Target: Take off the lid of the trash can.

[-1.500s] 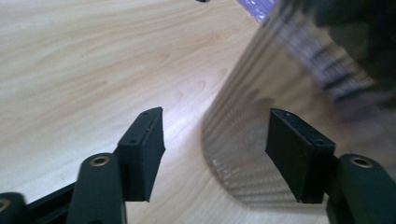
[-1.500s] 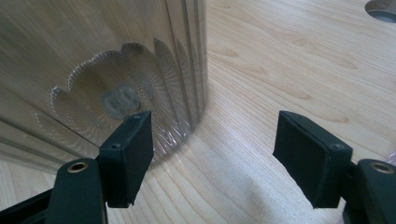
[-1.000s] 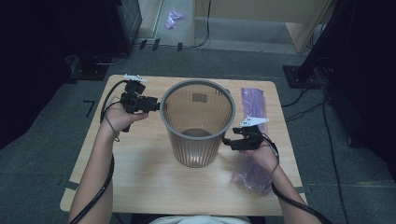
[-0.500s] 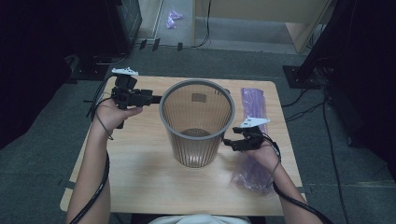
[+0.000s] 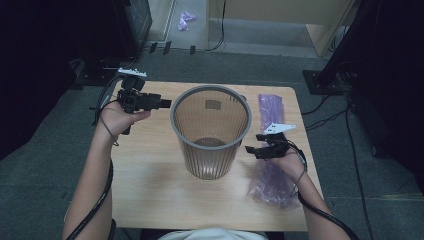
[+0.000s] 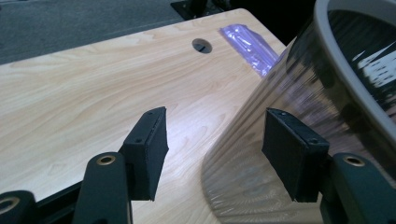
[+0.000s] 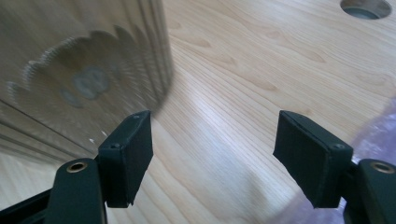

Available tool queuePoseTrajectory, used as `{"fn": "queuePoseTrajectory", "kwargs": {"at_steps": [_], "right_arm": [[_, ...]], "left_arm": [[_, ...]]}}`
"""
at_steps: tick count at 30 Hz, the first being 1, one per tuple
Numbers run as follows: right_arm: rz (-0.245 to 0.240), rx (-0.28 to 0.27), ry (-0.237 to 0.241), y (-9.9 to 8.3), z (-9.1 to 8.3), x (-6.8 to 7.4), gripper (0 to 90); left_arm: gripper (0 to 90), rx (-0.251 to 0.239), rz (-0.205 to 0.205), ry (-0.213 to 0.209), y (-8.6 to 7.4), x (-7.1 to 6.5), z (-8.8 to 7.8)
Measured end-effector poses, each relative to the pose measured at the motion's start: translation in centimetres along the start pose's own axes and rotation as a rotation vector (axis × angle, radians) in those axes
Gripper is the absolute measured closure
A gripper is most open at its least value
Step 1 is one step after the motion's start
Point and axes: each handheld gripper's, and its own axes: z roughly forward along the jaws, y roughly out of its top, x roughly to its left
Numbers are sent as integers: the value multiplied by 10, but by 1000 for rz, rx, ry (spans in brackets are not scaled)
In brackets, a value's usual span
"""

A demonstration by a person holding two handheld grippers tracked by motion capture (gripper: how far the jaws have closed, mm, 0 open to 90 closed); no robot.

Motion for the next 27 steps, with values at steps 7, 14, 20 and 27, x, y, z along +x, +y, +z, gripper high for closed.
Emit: {"fn": "queuePoseTrajectory", "kwargs": {"at_steps": [7, 14, 20, 27], "right_arm": [[-14, 14, -12, -5, -5, -14, 283], [7, 30, -33, -13, -9, -24, 277], [2, 39, -48, -23, -4, -28, 281], [6, 77, -55, -32, 3, -30, 281]], "left_arm": [[392, -6, 58, -11, 12, -7, 1], [441, 39, 45, -50, 29, -12, 0], [419, 44, 87, -49, 44, -20, -3], [400, 55, 132, -42, 53, -30, -2]]}}
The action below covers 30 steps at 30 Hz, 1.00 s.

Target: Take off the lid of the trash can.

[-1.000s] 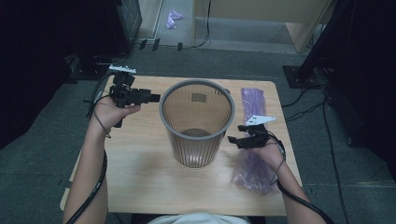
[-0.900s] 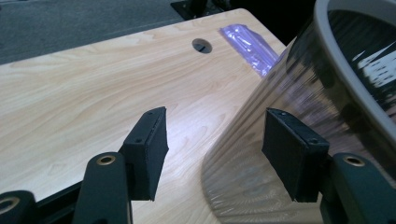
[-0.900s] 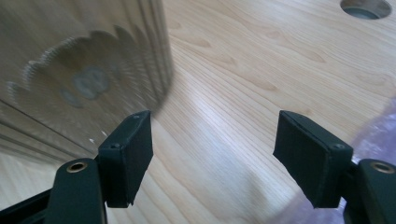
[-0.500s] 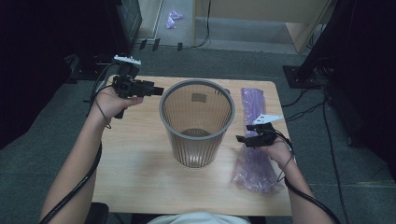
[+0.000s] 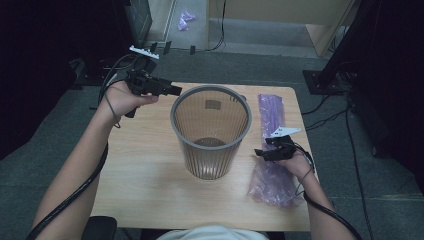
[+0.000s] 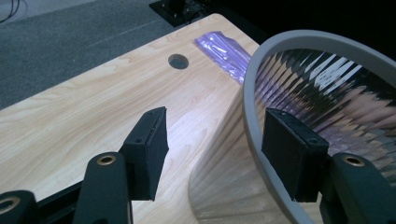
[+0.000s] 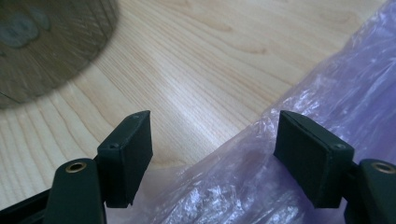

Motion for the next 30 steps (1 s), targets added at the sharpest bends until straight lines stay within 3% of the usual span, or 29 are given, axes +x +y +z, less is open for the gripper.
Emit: {"fn": "queuePoseTrajectory", "kwargs": {"at_steps": [9, 15, 18, 30], "right_arm": [[-27, -15, 5, -6, 6, 1, 251], [-36, -41, -14, -8, 10, 4, 174], [-59, -27, -25, -7, 12, 7, 138], [-46, -28, -41, -7, 13, 9, 137]], "left_arm": [[406, 27, 31, 5, 7, -6, 5], [425, 45, 37, 8, 8, -10, 13], [444, 54, 54, 1, 8, -13, 19], [440, 62, 86, 8, 9, -20, 35]]}}
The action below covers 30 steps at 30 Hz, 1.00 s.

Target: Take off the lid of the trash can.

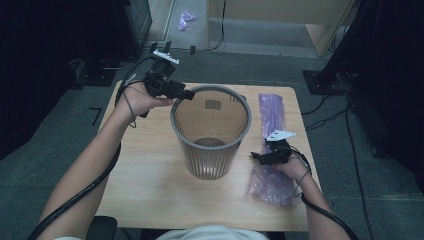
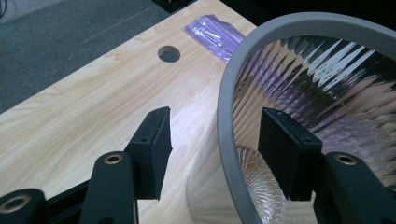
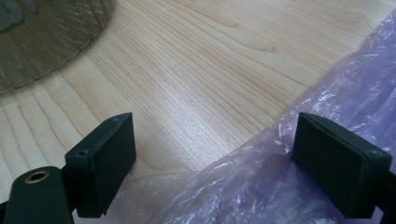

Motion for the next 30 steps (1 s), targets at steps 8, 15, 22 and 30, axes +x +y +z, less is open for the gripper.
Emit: {"fn": "queuePoseTrajectory", "kwargs": {"at_steps": [8, 15, 22, 30], "right_arm": [[11, 1, -10, 0, 1, 2, 133], [15, 0, -12, 1, 1, 2, 132], [18, 1, -15, 1, 1, 2, 131], [24, 3, -19, 1, 1, 3, 127]], "left_arm": [[485, 10, 2, 1, 1, -1, 8], [579, 16, -27, 5, -1, 2, 11], [681, 52, -104, 9, 4, 1, 10], [767, 95, -89, 34, 7, -5, 12]]}}
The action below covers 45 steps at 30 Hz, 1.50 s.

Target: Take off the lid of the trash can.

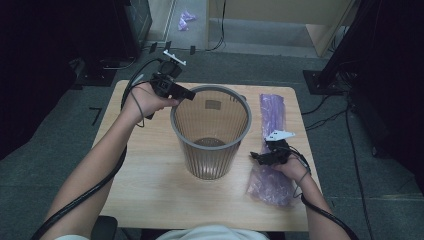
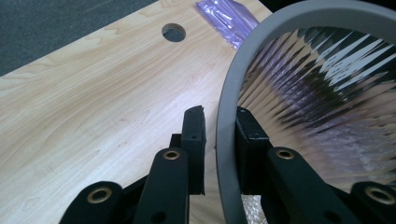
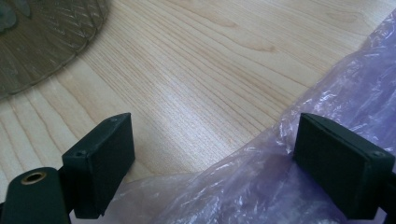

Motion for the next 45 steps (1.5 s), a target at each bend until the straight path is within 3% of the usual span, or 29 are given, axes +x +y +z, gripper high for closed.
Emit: {"fn": "queuePoseTrajectory", "kwargs": {"at_steps": [3, 10, 19, 22, 26, 29, 36, 45], "right_arm": [[1, 0, -1, 0, 0, 0, 127], [0, 1, -1, 0, 0, 0, 126], [2, 0, -4, 0, 0, 1, 124], [3, 0, -4, 0, 0, 1, 122], [3, 1, -6, 0, 0, 1, 120], [4, 1, -6, 0, 1, 1, 120], [4, 1, -7, 0, 1, 1, 119], [4, -1, -9, 0, 1, 2, 117]], "left_arm": [[811, -3, 42, 10, 2, -4, -3], [815, -3, 67, 26, 7, -7, -10], [814, -56, 46, 8, 10, -6, -24], [818, -65, 7, -35, 12, -3, -30], [815, -37, -11, -52, 11, -1, -30], [821, -51, -56, -92, 11, 3, -33], [827, -60, -103, -156, 11, 11, -41], [822, -45, -129, -158, 5, 19, -49]]}}
